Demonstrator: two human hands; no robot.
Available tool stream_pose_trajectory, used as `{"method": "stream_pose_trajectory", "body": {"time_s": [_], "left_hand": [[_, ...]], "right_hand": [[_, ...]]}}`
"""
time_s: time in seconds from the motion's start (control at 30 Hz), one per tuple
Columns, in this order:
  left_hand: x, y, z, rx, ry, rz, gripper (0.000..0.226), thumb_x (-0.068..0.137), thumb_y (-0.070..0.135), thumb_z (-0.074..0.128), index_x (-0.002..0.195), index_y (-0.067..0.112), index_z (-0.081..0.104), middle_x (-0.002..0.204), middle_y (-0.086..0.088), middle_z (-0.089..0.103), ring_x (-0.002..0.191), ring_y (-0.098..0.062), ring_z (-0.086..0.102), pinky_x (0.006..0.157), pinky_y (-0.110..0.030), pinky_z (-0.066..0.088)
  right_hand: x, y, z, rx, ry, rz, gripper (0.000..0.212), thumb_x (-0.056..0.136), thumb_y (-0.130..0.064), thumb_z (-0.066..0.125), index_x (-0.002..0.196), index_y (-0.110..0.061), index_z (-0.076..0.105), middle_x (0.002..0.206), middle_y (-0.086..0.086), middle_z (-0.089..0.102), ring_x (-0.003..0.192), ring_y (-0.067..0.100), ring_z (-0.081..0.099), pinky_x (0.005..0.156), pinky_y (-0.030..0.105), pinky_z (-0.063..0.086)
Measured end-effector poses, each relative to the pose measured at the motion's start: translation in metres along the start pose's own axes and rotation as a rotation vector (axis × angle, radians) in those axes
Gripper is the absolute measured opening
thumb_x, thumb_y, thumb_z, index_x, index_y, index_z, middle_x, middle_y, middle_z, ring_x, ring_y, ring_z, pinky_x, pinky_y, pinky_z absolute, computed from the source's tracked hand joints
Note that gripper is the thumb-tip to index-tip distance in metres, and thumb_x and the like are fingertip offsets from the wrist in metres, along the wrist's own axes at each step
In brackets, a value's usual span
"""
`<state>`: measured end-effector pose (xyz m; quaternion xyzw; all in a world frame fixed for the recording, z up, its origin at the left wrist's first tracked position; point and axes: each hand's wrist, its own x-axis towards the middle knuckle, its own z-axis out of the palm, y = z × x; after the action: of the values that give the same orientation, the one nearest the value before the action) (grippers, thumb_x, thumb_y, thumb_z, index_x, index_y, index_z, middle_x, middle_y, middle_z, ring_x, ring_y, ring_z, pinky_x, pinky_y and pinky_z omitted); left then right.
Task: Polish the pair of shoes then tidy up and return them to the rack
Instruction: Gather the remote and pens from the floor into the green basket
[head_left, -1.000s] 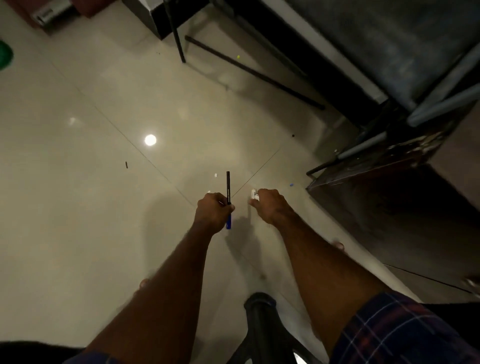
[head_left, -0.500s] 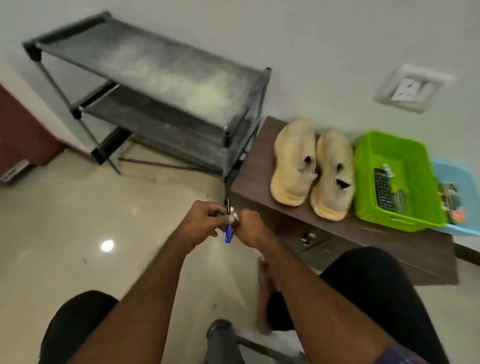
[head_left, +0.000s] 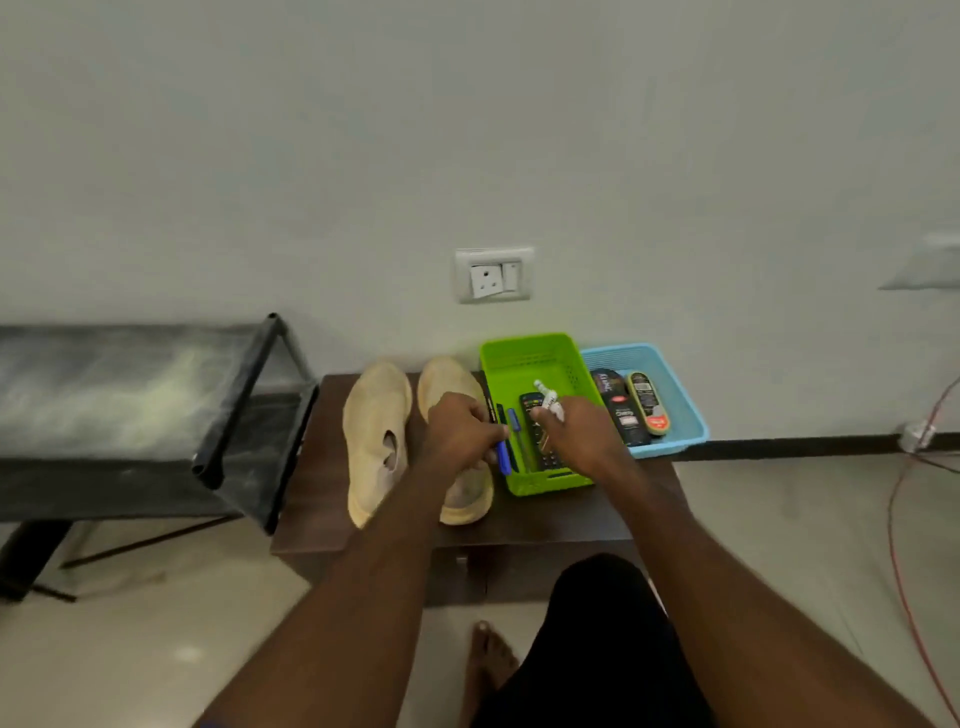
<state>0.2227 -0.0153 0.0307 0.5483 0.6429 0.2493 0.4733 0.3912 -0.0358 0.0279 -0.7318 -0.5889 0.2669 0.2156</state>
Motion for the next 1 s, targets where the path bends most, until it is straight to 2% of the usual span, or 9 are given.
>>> {"method": "stream_pose_trajectory", "body": {"time_s": [0.1,0.2,0.3,0.47,0.63,0.73,0.87,0.93,1.0], "left_hand": [[0.027,0.012,0.038,0.181,-0.010,-0.017,0.020,0.072,0.017,0.081,0.066,0.005,0.067,0.062,-0.015,0.072,0.057,-0.028,0.073,0.058,-0.035,0.062],[0.052,0.015,0.061,0.335,0.045,-0.045,0.031,0.060,0.022,0.080,0.084,0.004,0.070,0.083,-0.015,0.075,0.073,-0.027,0.075,0.066,-0.036,0.063],[0.074,0.018,0.079,0.447,0.066,-0.049,0.032,0.073,0.011,0.075,0.101,0.000,0.066,0.106,-0.020,0.070,0.099,-0.035,0.070,0.076,-0.038,0.058],[0.106,0.009,0.100,0.633,0.058,-0.027,0.029,0.090,0.011,0.060,0.117,0.000,0.058,0.124,-0.022,0.063,0.117,-0.040,0.062,0.092,-0.042,0.051],[0.121,0.006,0.113,0.689,-0.003,-0.032,0.030,0.094,0.014,0.056,0.121,0.002,0.060,0.129,-0.020,0.062,0.120,-0.037,0.061,0.095,-0.040,0.050],[0.120,0.011,0.109,0.691,-0.014,0.009,0.028,0.093,0.014,0.059,0.117,0.001,0.061,0.127,-0.022,0.063,0.118,-0.038,0.062,0.093,-0.041,0.051],[0.132,0.029,0.068,0.637,0.114,0.117,0.023,0.081,0.012,0.064,0.100,0.000,0.064,0.105,-0.025,0.068,0.099,-0.042,0.067,0.082,-0.043,0.057],[0.139,0.032,0.042,0.597,0.100,0.149,0.015,0.074,0.018,0.068,0.082,0.006,0.066,0.086,-0.020,0.071,0.079,-0.036,0.071,0.073,-0.040,0.060],[0.139,0.030,0.023,0.595,0.079,0.190,0.014,0.078,0.022,0.074,0.071,0.012,0.066,0.078,-0.012,0.071,0.076,-0.028,0.069,0.071,-0.034,0.057]], "right_hand": [[0.028,0.024,-0.011,-0.022,-0.004,0.039,0.037,0.096,-0.044,0.058,0.087,-0.009,0.062,0.098,0.022,0.068,0.095,0.038,0.064,0.067,0.033,0.036],[0.048,0.037,-0.015,-0.081,-0.019,0.037,0.041,0.098,-0.043,0.056,0.103,-0.003,0.063,0.108,0.022,0.066,0.104,0.038,0.061,0.071,0.035,0.038],[0.067,0.049,-0.012,-0.148,-0.062,0.019,0.043,0.099,-0.042,0.054,0.110,-0.001,0.062,0.115,0.023,0.065,0.108,0.038,0.060,0.079,0.037,0.044],[0.090,0.057,-0.005,-0.258,-0.123,0.010,0.042,0.101,-0.037,0.052,0.116,0.002,0.060,0.122,0.024,0.062,0.114,0.038,0.058,0.086,0.038,0.045],[0.108,0.053,0.013,-0.392,-0.171,-0.035,0.027,0.102,-0.018,0.046,0.118,-0.001,0.061,0.121,0.020,0.065,0.113,0.036,0.062,0.089,0.039,0.048],[0.118,0.052,0.018,-0.430,-0.198,-0.023,0.027,0.102,-0.016,0.046,0.120,-0.001,0.060,0.124,0.020,0.064,0.116,0.035,0.061,0.091,0.039,0.048],[0.138,0.045,0.022,-0.437,-0.183,-0.031,0.030,0.100,-0.022,0.052,0.120,-0.001,0.062,0.124,0.020,0.064,0.116,0.036,0.060,0.091,0.038,0.048],[0.150,0.040,0.024,-0.465,-0.163,-0.040,0.029,0.097,-0.018,0.055,0.121,-0.003,0.063,0.125,0.020,0.064,0.116,0.035,0.061,0.091,0.038,0.050],[0.160,0.037,0.026,-0.511,-0.142,-0.042,0.030,0.097,-0.014,0.055,0.124,-0.004,0.063,0.127,0.019,0.063,0.118,0.035,0.061,0.092,0.041,0.051]]}}
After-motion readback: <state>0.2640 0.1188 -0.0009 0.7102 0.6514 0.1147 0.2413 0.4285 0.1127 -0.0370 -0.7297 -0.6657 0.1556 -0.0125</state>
